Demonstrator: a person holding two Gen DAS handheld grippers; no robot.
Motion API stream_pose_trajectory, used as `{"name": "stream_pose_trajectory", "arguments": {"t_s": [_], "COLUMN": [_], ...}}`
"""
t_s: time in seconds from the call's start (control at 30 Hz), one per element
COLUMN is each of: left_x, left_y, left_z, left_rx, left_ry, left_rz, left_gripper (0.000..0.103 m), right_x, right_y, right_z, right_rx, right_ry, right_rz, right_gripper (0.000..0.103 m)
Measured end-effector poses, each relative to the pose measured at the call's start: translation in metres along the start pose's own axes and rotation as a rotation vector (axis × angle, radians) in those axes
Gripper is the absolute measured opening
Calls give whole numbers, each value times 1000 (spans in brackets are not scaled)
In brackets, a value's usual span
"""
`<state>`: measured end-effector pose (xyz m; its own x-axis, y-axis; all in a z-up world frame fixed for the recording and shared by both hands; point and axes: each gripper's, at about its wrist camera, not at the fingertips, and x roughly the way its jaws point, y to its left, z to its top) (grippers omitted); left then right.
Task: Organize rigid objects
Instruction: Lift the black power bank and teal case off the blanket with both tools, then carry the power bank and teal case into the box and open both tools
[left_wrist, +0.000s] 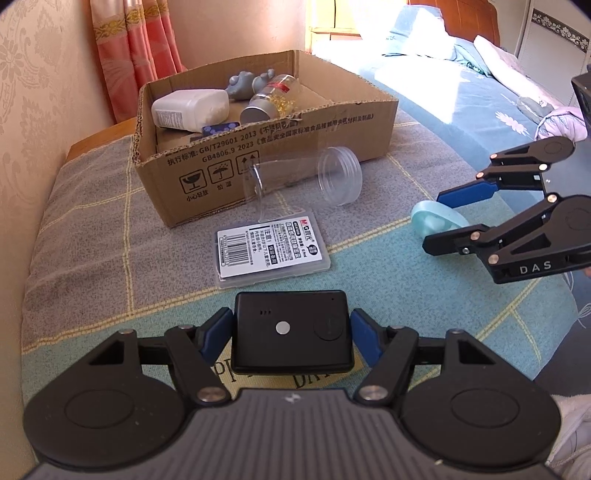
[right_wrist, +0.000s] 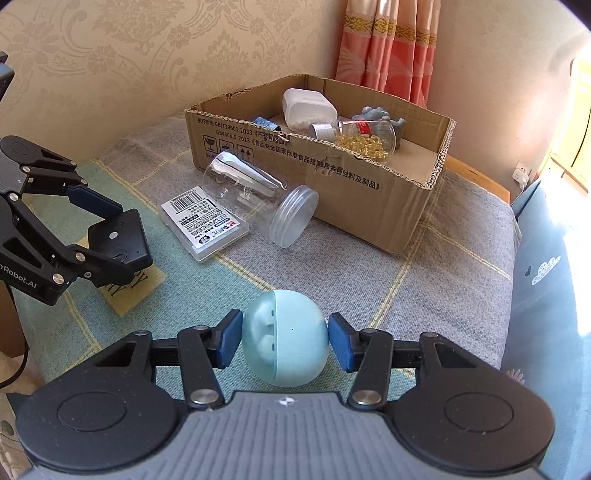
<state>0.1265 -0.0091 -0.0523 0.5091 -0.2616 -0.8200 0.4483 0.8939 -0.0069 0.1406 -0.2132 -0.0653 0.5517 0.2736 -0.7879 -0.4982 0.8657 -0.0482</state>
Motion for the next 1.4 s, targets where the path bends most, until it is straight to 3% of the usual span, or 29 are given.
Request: {"name": "stream_pose_trajectory", "arguments": {"t_s": [0.73,1.1,1.4], "left_x": [-13,-26,-15], "left_y": [3,20,37], "left_z": [23,76,119], "left_rx": [14,34,30], "left_ry": [-36,-126,-144], "left_rz": [-7,41,93], "left_gripper": [69,69,69], "right_x": [-2,-21,37], "right_y": [-10,-36,-68], "right_z": [7,86,130], "right_rx": [34,-24,51], "right_ry": [1,-146,-83], "right_rz": [8,-64,-129], "right_gripper": [56,56,57]}}
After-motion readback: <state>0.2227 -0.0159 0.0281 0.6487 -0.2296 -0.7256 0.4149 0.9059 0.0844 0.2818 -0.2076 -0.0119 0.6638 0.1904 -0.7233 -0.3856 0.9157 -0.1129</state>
